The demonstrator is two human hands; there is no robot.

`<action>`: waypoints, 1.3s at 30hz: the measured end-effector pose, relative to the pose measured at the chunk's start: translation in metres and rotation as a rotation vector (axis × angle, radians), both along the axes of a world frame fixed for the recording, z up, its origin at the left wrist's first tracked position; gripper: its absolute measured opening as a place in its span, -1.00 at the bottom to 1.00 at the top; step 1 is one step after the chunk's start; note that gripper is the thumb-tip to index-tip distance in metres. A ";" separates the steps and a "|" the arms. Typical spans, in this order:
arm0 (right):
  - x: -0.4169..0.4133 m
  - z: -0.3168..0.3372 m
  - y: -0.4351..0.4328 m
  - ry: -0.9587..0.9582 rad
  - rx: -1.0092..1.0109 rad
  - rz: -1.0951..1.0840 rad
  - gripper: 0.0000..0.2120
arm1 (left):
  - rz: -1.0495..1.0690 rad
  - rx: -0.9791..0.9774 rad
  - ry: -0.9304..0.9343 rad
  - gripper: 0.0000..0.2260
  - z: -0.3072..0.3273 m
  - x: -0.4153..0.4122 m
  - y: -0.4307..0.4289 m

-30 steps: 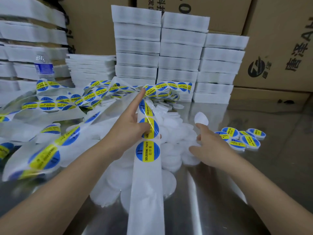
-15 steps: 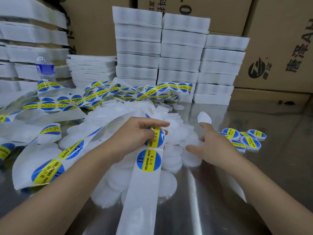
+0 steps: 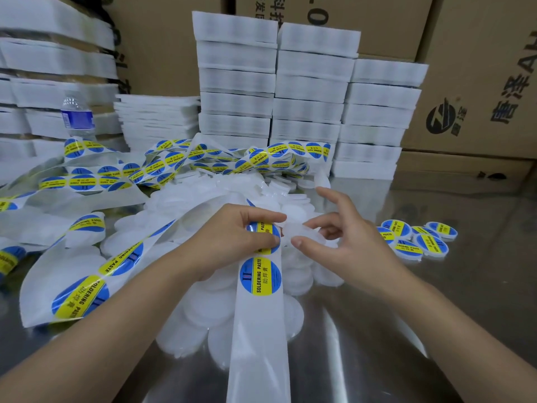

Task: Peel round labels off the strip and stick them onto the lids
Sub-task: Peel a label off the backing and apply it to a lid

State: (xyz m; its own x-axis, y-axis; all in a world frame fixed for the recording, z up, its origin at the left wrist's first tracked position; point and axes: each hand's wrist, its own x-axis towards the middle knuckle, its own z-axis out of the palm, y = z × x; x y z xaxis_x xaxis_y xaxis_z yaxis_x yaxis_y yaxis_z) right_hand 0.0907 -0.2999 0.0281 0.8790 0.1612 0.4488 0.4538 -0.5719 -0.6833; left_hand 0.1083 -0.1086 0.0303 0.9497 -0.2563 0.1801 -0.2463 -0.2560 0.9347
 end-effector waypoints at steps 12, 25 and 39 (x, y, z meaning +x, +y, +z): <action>0.001 0.008 -0.001 -0.078 0.346 0.066 -0.79 | 0.002 0.012 -0.070 -0.80 0.000 -0.002 -0.003; 0.002 0.019 -0.003 0.348 0.715 0.071 -0.53 | 0.019 -0.013 -0.016 -0.83 0.003 -0.001 -0.002; 0.006 0.018 -0.006 0.390 0.758 -0.006 -0.51 | -0.039 -0.031 0.002 -0.90 0.005 -0.003 -0.002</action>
